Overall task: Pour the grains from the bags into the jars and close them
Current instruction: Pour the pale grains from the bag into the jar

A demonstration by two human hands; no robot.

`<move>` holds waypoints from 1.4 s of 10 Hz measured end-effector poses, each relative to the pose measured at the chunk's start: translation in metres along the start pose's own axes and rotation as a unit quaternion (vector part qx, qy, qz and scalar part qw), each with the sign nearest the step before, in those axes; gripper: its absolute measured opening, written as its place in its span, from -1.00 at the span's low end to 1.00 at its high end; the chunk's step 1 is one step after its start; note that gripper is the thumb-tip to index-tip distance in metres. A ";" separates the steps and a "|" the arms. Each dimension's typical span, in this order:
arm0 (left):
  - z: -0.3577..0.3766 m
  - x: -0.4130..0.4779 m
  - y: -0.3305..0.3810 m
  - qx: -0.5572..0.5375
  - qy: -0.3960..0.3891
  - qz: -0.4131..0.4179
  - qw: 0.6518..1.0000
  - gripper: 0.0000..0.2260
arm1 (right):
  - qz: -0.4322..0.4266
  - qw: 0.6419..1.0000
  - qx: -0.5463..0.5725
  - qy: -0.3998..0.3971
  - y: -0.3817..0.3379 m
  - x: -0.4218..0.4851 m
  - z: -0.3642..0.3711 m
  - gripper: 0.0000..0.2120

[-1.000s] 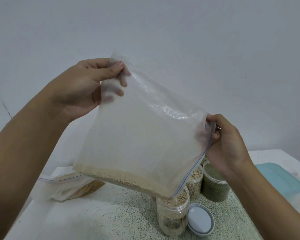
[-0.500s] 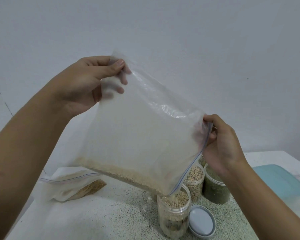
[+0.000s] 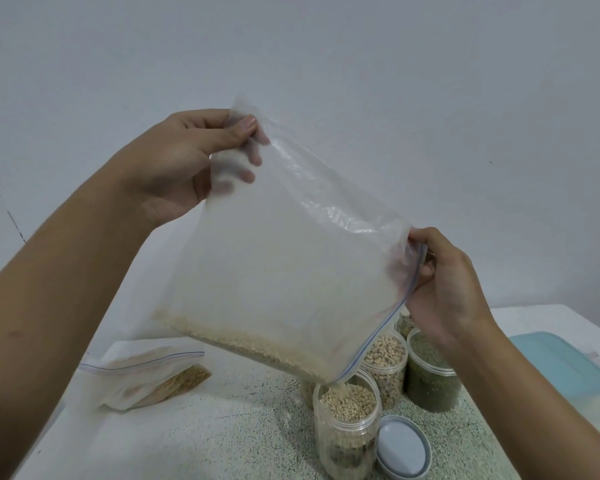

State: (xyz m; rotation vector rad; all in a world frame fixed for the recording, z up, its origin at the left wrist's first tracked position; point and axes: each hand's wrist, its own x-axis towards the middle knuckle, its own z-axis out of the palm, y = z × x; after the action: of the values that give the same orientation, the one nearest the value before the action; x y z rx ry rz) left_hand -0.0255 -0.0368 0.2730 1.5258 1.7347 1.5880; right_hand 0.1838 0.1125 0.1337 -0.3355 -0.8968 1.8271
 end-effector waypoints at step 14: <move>0.006 -0.002 0.000 -0.001 -0.008 -0.003 1.000 -0.82 | 0.023 1.000 0.000 0.001 -0.006 -0.016 0.003 -0.46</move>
State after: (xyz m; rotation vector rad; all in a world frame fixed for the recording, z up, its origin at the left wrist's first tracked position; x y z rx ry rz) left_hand -0.0197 -0.0354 0.2704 1.5267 1.7276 1.5681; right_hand 0.1935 0.0984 0.1374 -0.3587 -0.8941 1.8685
